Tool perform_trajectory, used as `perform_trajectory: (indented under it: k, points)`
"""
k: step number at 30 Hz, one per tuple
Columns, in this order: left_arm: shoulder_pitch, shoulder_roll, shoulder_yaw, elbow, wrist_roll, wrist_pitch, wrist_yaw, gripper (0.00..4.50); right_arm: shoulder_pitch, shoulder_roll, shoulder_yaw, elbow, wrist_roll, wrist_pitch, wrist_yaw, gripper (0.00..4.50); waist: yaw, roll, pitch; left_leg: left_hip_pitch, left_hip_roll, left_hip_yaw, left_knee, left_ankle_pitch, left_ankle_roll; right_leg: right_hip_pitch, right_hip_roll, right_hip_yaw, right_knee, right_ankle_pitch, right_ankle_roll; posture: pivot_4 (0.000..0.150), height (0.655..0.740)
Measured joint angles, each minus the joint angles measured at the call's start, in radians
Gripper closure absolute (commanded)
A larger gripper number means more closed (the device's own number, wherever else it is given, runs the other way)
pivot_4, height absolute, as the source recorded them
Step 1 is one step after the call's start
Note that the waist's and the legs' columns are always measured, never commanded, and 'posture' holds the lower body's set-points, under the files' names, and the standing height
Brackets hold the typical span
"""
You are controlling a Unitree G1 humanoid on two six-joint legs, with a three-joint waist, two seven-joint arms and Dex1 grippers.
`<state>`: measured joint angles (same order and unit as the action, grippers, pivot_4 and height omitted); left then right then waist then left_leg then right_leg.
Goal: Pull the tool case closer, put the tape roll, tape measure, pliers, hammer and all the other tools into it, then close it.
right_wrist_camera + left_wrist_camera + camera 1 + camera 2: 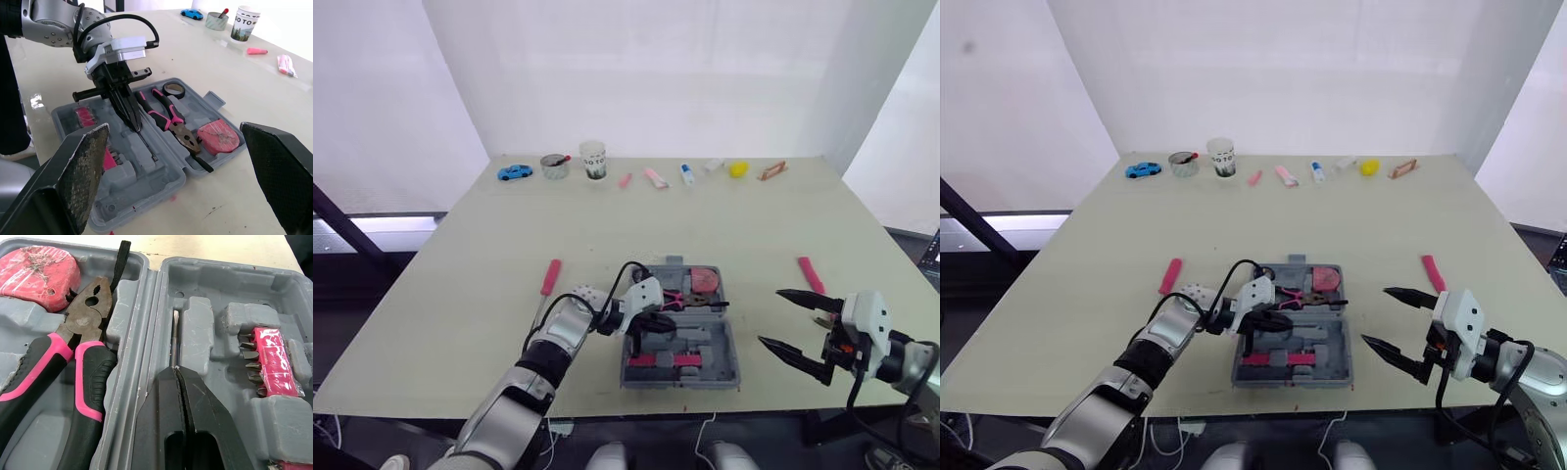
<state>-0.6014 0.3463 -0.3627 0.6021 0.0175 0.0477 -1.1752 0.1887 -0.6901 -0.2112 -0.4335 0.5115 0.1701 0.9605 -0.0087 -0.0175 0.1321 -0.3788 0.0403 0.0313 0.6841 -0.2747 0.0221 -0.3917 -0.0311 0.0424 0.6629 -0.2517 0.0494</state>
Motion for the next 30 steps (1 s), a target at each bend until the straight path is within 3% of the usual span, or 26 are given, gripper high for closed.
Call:
perform_trajectory:
  k: [10, 18, 21, 24, 30]
  points:
    - [0.003, -0.008, 0.068, 0.006, -0.09, 0.083, -0.008, 4.49, -0.032, 0.056, 0.0, 0.017, 0.023, 0.003, -0.037, 0.0, -0.003, -0.003, 0.006, -0.004, -0.001, -0.007, 0.0, 0.0, 0.0, -0.004, 0.001, 0.0, 0.0, 0.0, 0.0, 0.15, 0.74]
    - [0.011, 0.056, 0.26, -0.246, -0.255, 0.252, 0.039, 4.49, -0.056, 0.1, -0.023, 0.058, 0.048, 0.004, -0.089, 0.0, 0.0, -0.002, 0.017, -0.019, -0.001, -0.01, -0.001, 0.0, 0.0, -0.016, 0.001, -0.002, -0.002, 0.004, 0.0, 0.15, 0.74]
    - [0.13, 0.097, 0.355, -0.406, -0.348, 0.356, 0.081, 4.49, -0.049, 0.119, -0.034, 0.122, 0.034, -0.01, -0.107, 0.0, -0.003, -0.002, 0.017, -0.022, -0.001, -0.009, -0.002, -0.001, 0.002, -0.019, 0.0, -0.001, -0.002, 0.004, 0.0, 0.15, 0.74]
    - [0.219, 0.124, 0.437, -0.497, -0.401, 0.406, 0.14, 3.87, -0.028, 0.13, -0.043, 0.171, 0.0, -0.042, -0.121, 0.0, -0.002, -0.001, 0.018, -0.021, -0.001, -0.009, -0.003, -0.001, 0.002, -0.019, 0.0, -0.001, -0.002, 0.004, 0.0, 0.15, 0.74]
    - [0.446, 0.17, 0.616, -0.561, -0.453, 0.404, 0.244, 1.13, 0.065, 0.17, -0.11, 0.247, -0.019, -0.091, -0.165, 0.0, -0.002, -0.001, 0.018, -0.02, -0.001, -0.008, -0.003, -0.001, 0.002, -0.019, -0.001, -0.001, -0.001, 0.002, -0.003, 0.15, 0.74]
